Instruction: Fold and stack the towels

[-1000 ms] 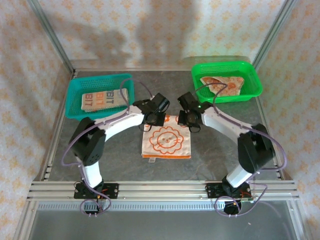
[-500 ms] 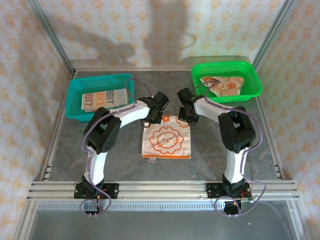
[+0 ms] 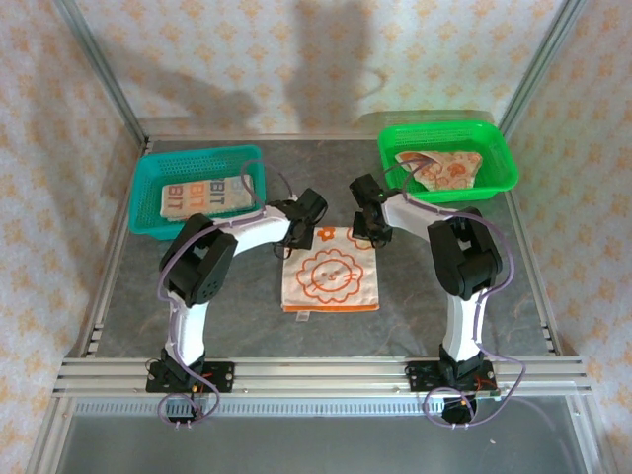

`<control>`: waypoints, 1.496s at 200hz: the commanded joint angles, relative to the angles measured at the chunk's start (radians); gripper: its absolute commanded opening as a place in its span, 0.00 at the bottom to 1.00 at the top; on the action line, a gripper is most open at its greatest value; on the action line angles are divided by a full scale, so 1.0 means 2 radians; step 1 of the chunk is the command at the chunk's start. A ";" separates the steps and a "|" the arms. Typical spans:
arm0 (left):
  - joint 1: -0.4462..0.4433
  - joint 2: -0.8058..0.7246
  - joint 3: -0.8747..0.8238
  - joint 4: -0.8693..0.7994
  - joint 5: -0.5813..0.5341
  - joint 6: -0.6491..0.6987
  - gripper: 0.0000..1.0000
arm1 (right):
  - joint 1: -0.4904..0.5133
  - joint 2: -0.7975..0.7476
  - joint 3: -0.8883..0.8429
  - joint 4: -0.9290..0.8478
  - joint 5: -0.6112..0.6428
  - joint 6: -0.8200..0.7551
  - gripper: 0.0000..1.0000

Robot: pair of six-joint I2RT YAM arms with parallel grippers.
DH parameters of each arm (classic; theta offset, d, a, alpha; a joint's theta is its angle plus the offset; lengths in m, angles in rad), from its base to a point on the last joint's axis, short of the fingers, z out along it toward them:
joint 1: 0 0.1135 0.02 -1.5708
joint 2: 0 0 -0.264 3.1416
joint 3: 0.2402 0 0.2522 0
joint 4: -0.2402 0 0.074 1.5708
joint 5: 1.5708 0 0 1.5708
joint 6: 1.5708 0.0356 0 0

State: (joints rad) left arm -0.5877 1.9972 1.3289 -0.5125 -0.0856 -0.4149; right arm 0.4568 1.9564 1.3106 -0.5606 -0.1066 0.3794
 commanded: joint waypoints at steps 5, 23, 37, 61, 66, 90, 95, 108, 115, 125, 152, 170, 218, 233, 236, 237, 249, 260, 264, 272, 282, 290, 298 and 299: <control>-0.023 -0.006 -0.045 -0.010 0.041 -0.045 0.00 | -0.010 -0.009 -0.031 -0.009 0.017 -0.025 0.06; -0.041 -0.020 -0.057 -0.005 0.047 -0.068 0.00 | -0.011 -0.024 -0.048 -0.006 0.013 -0.034 0.06; -0.053 -0.029 -0.064 -0.002 0.050 -0.083 0.00 | -0.012 -0.036 -0.058 -0.008 0.014 -0.037 0.06; -0.057 -0.038 -0.073 0.002 0.048 -0.089 0.00 | -0.012 -0.054 -0.073 -0.007 0.009 -0.034 0.06; -0.057 -0.039 -0.070 -0.001 0.045 -0.086 0.00 | -0.012 -0.056 -0.075 -0.006 0.005 -0.032 0.06; -0.053 -0.040 -0.046 -0.028 0.027 -0.067 0.00 | -0.012 -0.063 -0.068 -0.007 -0.005 -0.024 0.06; -0.051 -0.041 -0.041 -0.032 0.025 -0.063 0.00 | -0.012 -0.065 -0.065 -0.008 -0.005 -0.022 0.07; -0.044 -0.041 -0.028 -0.044 0.014 -0.051 0.00 | -0.012 -0.071 -0.057 -0.014 -0.005 -0.018 0.09; -0.040 -0.054 -0.023 -0.049 0.010 -0.046 0.00 | -0.012 -0.074 -0.051 -0.018 -0.004 -0.017 0.13; -0.033 -0.062 -0.018 -0.052 0.006 -0.044 0.02 | -0.012 -0.077 -0.042 -0.025 0.000 -0.013 0.17; -0.013 -0.070 -0.014 -0.049 0.015 -0.040 0.11 | -0.015 -0.074 -0.016 -0.039 0.003 -0.010 0.24; -0.008 -0.064 -0.012 -0.050 0.017 -0.041 0.14 | -0.019 -0.063 -0.003 -0.043 0.004 -0.011 0.27; -0.006 -0.047 -0.015 -0.040 0.019 -0.039 0.22 | -0.037 -0.033 0.020 -0.046 -0.006 -0.009 0.33; -0.005 -0.036 -0.016 -0.038 0.020 -0.037 0.23 | -0.040 -0.023 0.027 -0.046 -0.011 -0.011 0.35; -0.005 -0.033 -0.015 -0.038 0.019 -0.036 0.24 | -0.040 -0.021 0.028 -0.046 -0.012 -0.011 0.35; -0.006 -0.032 -0.015 -0.039 0.019 -0.036 0.24 | -0.041 -0.020 0.029 -0.046 -0.013 -0.011 0.35; -0.005 -0.027 -0.014 -0.040 0.017 -0.034 0.24 | -0.042 -0.012 0.032 -0.047 -0.016 -0.010 0.35; -0.005 -0.024 -0.015 -0.040 0.015 -0.034 0.24 | -0.042 -0.005 0.034 -0.047 -0.020 -0.010 0.35; -0.005 -0.023 -0.016 -0.040 0.014 -0.033 0.24 | -0.043 -0.004 0.034 -0.047 -0.020 -0.009 0.35; -0.005 -0.020 -0.017 -0.040 0.013 -0.033 0.24 | -0.042 -0.002 0.032 -0.046 -0.020 -0.008 0.34; -0.005 -0.018 -0.018 -0.040 0.013 -0.032 0.24 | -0.042 -0.002 0.029 -0.045 -0.019 -0.006 0.34; -0.005 -0.014 -0.018 -0.040 0.014 -0.032 0.24 | -0.042 -0.002 0.026 -0.044 -0.020 -0.005 0.34; -0.005 -0.013 -0.019 -0.038 0.014 -0.032 0.24 | -0.042 -0.001 0.023 -0.044 -0.021 -0.005 0.34; -0.005 -0.013 -0.019 -0.038 0.014 -0.033 0.24 | -0.043 -0.001 0.023 -0.043 -0.021 -0.005 0.34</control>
State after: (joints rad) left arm -0.5976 1.9484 1.2842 -0.5690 -0.0345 -0.4961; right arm 0.3740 1.9480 1.3502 -0.6247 -0.1505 0.3546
